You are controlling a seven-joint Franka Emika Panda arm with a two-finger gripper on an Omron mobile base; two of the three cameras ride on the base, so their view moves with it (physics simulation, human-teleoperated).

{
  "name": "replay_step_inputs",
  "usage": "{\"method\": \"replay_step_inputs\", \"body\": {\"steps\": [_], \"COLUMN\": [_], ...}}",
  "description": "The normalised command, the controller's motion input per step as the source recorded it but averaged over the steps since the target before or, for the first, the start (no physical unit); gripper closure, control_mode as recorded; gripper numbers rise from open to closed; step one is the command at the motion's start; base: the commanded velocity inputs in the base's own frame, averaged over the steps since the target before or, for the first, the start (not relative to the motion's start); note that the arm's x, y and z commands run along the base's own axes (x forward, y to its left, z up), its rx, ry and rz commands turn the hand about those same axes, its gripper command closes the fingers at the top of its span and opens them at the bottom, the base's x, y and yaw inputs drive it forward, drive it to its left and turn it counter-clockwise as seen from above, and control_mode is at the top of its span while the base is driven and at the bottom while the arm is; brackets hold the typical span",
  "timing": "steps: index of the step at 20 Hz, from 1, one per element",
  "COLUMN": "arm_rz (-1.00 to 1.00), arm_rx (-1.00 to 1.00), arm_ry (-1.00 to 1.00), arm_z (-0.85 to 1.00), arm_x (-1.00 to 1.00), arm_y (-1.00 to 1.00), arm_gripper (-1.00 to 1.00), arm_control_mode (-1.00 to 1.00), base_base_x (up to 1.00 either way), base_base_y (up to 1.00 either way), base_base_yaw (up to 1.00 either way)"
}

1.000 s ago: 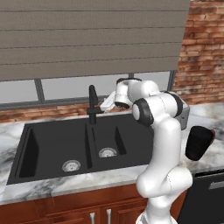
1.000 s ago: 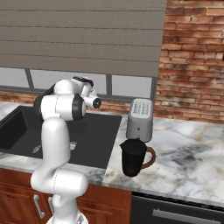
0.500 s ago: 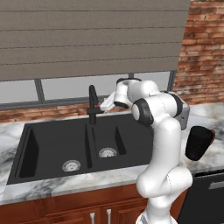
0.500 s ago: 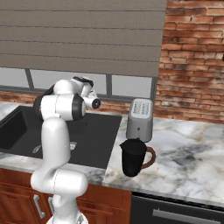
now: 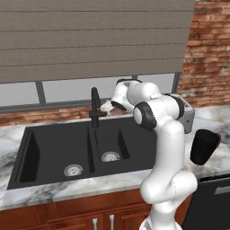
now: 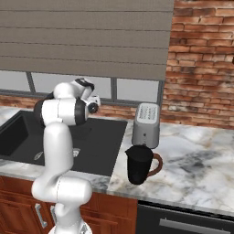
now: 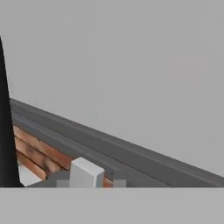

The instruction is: Turn on the sink faucet and place the jug under the water for a few seconds to fill it up.

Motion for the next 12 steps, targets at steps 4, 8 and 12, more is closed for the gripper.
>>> {"method": "replay_step_inputs", "body": {"steps": [4, 8, 12], "arm_rz": [-0.21, -0.16, -0.14], "arm_rx": [0.05, 0.08, 0.07], "arm_ry": [0.13, 0.12, 0.10], "arm_z": [-0.15, -0.33, -0.48], "arm_x": [0.43, 0.43, 0.36], "arm_y": [-0.40, -0.65, -0.74], "arm_gripper": [1.00, 1.00, 1.00], "arm_control_mode": [-1.00, -1.00, -1.00], "base_base_x": [0.00, 0.00, 0.00], "base_base_y": [0.00, 0.00, 0.00], "base_base_yaw": [0.00, 0.00, 0.00]}}
